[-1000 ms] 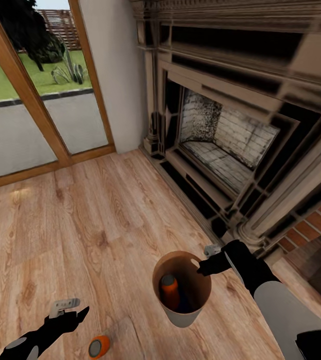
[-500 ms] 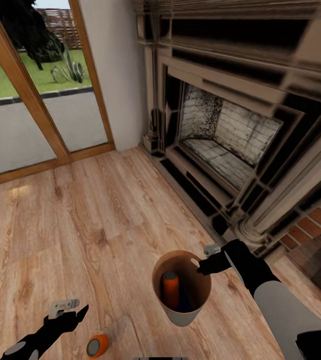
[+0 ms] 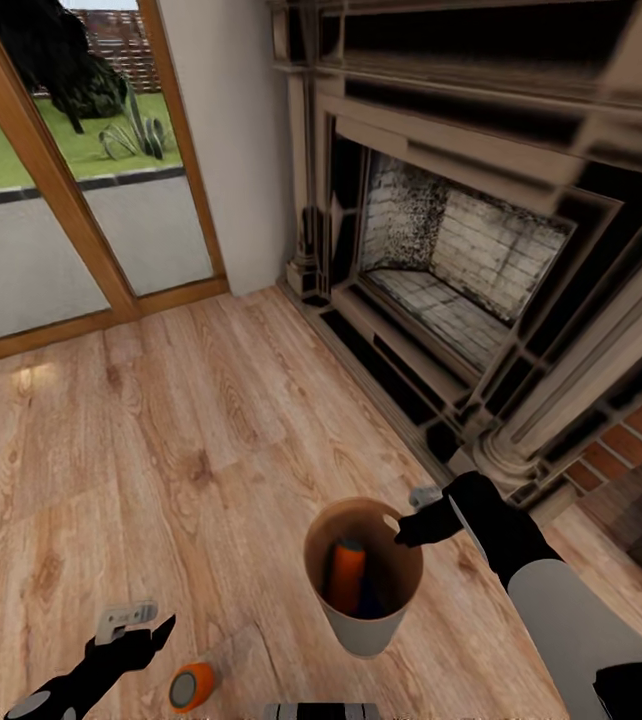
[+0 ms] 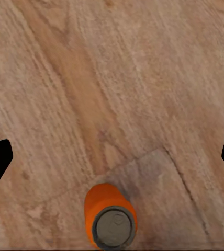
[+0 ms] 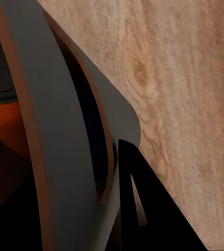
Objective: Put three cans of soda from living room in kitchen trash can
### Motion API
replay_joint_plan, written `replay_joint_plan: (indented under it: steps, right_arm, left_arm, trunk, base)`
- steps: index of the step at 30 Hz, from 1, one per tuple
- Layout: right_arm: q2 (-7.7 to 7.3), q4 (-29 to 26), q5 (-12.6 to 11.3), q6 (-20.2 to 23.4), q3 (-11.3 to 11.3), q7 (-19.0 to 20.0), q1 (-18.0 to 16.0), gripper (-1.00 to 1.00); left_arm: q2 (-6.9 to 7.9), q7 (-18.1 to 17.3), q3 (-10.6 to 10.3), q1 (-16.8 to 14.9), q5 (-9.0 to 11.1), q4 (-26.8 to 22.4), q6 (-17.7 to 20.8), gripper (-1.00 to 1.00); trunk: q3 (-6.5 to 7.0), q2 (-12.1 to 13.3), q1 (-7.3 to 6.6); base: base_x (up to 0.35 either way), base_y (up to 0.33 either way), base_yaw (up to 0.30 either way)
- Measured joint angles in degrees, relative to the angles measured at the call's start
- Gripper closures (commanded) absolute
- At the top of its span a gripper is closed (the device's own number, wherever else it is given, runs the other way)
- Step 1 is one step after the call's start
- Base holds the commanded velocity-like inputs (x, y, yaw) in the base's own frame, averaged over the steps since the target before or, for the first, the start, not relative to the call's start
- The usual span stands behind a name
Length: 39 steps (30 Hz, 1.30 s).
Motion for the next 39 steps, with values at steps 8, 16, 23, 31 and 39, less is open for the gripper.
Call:
replay_joint_plan:
  steps: [8, 16, 23, 31, 39]
  right_arm:
    - [-0.08, -1.6, 0.0, 2.3, -0.1, 0.0, -0.1, 1.00]
    - [-0.09, -3.0, 0.3, 2.4, -0.1, -0.1, -0.3, 1.00]
    - [-0.16, -8.1, 0.1, 2.6, -0.2, 0.0, -0.4, 1.00]
    - [-0.72, -13.5, 0.3, 2.9, -0.3, -0.1, -0.5, 1.00]
    - [-1.60, -17.3, 0.2, 2.8, -0.7, -0.1, -0.7, 1.00]
  left_arm:
    - [-0.08, 0.0, 0.0, 0.0, 0.0, 3.2, -1.4, -1.00]
    - [-0.09, -0.1, 0.0, 0.0, 0.0, 3.4, -1.8, -1.00]
    - [-0.09, -0.1, 0.0, 0.0, -0.1, 3.4, -2.0, -1.00]
    - [-0.09, 0.0, -1.2, 0.0, -0.1, 3.7, -2.0, -1.00]
    - [-0.09, 0.0, -2.1, 0.0, -0.1, 3.8, -2.0, -1.00]
  trunk:
    - [-2.08, -3.2, 1.76]
    - [-4.17, -6.4, 3.52]
    - [-6.01, -9.2, 5.05]
    - [-8.11, -12.4, 6.81]
    - [-10.20, -15.6, 8.57]
  base:
    - [0.000, 0.000, 0.000]
    - [0.000, 0.000, 0.000]
    - [0.000, 0.000, 0.000]
    - [0.000, 0.000, 0.000]
    - [0.000, 0.000, 0.000]
